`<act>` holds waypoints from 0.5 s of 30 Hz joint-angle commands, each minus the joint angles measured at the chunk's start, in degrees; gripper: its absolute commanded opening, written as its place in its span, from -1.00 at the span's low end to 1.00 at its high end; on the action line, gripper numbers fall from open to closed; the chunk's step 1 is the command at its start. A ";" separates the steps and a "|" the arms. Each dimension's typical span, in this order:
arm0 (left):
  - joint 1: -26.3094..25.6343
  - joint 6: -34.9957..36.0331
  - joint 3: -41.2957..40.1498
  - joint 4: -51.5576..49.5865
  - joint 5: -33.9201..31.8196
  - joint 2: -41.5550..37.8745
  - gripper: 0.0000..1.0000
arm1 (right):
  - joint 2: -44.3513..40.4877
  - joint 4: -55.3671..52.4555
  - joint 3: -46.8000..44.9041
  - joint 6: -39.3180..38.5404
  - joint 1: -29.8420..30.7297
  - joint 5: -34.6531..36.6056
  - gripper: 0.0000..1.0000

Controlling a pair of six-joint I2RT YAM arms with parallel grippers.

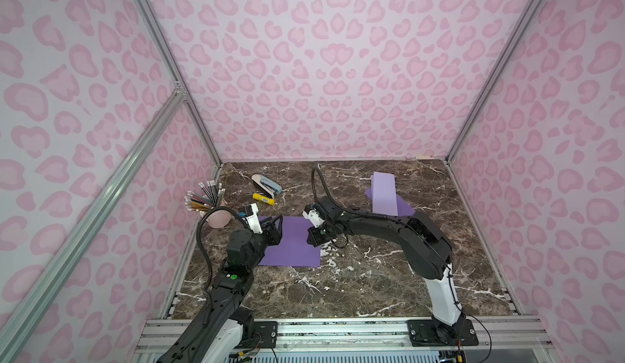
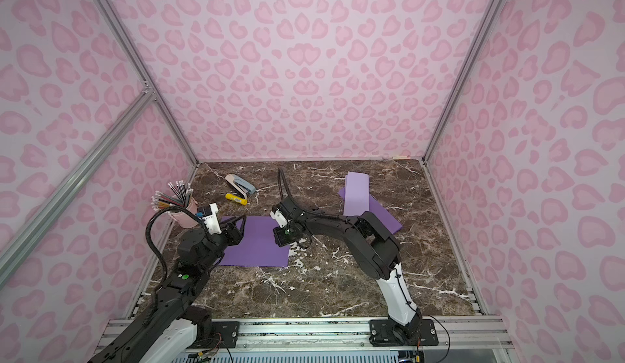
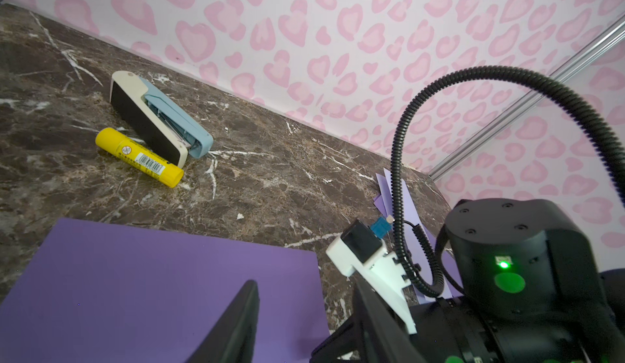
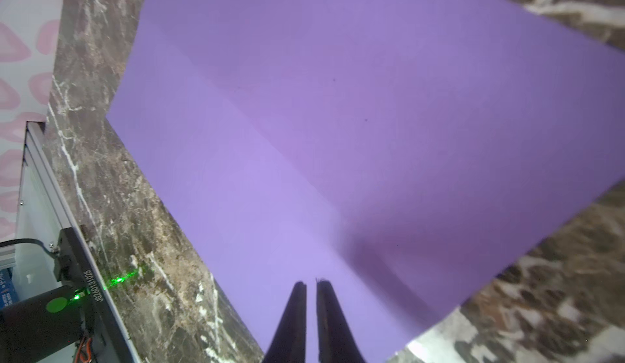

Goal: Fold the rectangular paper in half along the long edge
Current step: Move the paper to the center of the board.

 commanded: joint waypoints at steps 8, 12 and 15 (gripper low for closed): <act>0.04 -0.71 0.65 -4.59 0.20 -1.24 -0.82 | -6.14 6.89 -15.83 3.65 -3.01 2.16 -0.82; -0.14 -0.92 1.04 -5.65 1.26 -0.45 -0.92 | -12.43 7.96 -26.44 6.28 -2.93 4.18 -0.86; -0.51 -0.91 1.35 -5.91 2.05 1.11 -0.92 | -17.49 8.98 -34.20 9.75 -2.22 4.54 -0.90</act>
